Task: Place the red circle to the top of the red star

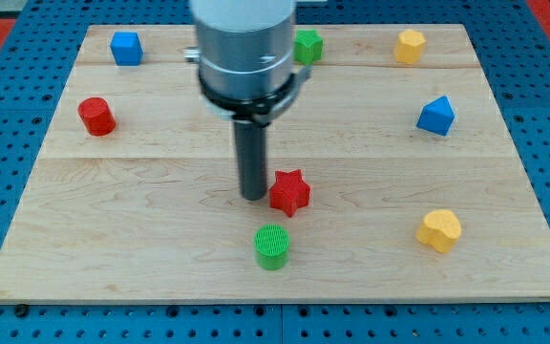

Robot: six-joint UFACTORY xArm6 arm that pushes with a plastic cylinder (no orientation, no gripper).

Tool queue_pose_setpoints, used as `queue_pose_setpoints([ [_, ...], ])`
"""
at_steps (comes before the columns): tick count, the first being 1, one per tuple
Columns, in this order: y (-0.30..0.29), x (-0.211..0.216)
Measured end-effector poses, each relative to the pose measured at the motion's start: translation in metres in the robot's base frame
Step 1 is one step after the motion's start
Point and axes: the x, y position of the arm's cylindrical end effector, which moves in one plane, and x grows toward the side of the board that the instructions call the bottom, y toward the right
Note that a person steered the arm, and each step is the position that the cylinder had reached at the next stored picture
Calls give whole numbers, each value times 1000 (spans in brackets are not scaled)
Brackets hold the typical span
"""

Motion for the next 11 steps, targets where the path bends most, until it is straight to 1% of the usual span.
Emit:
queue_pose_setpoints([
  [1, -92, -1],
  [2, -202, -15],
  [3, -231, -71],
  [4, -244, -105],
  [5, -166, -108],
  [6, -134, -123],
  [7, -139, -132],
  [9, -65, -146],
  [11, 27, -124],
])
